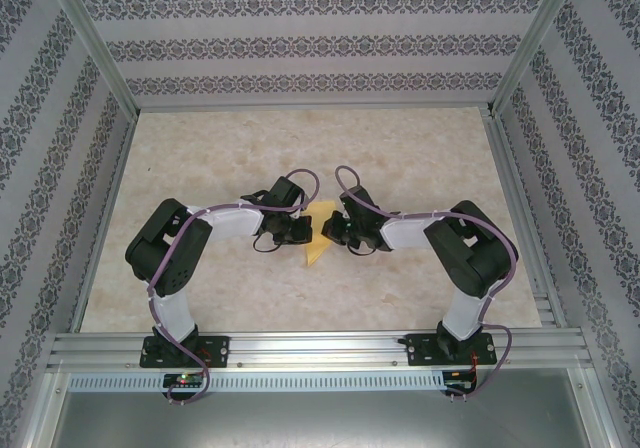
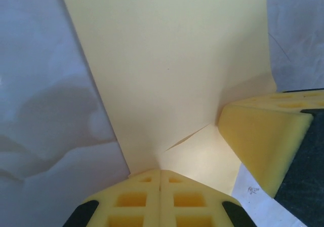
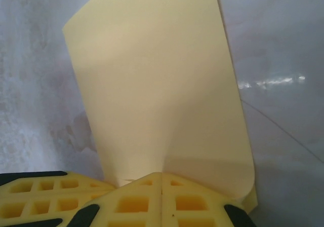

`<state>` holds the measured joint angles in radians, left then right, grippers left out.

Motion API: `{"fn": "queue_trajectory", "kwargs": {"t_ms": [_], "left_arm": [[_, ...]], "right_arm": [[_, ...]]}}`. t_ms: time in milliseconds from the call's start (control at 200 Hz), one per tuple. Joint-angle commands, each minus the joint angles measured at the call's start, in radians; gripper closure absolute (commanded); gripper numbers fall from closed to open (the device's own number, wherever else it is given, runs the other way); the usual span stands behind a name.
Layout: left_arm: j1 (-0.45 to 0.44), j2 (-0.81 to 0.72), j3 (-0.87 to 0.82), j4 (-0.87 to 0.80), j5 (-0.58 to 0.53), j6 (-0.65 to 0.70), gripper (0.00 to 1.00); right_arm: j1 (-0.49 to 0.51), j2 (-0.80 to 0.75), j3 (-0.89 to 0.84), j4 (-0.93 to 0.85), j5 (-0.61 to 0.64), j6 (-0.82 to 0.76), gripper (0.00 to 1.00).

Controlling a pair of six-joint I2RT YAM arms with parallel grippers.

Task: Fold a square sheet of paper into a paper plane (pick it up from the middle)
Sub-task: Third fold the triangle at the center of the table.

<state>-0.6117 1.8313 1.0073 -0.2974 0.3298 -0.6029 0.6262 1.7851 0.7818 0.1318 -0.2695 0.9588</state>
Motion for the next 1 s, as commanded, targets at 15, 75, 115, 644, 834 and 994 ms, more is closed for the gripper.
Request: {"fn": "queue_trajectory", "kwargs": {"t_ms": [15,75,115,644,834,994], "left_arm": [[0.007,0.022,-0.032,-0.135,-0.146,-0.004,1.00],[0.007,0.012,-0.032,-0.135,-0.142,-0.008,1.00],[0.007,0.003,-0.030,-0.130,-0.132,-0.008,0.99],[0.007,-0.086,-0.042,0.087,0.110,-0.031,0.81],[0.007,-0.078,-0.045,0.091,0.099,-0.027,0.84],[0.006,-0.079,-0.045,0.089,0.096,-0.018,0.84]], "right_arm": [[-0.029,-0.006,-0.050,-0.002,0.070,0.036,1.00],[-0.034,-0.021,-0.066,0.001,0.079,0.040,1.00],[-0.034,-0.027,-0.070,-0.001,0.079,0.039,1.00],[-0.026,-0.024,-0.069,-0.003,0.067,0.040,1.00],[-0.027,-0.020,-0.070,-0.004,0.067,0.041,1.00],[-0.027,-0.018,-0.069,-0.011,0.069,0.044,1.00]]}}
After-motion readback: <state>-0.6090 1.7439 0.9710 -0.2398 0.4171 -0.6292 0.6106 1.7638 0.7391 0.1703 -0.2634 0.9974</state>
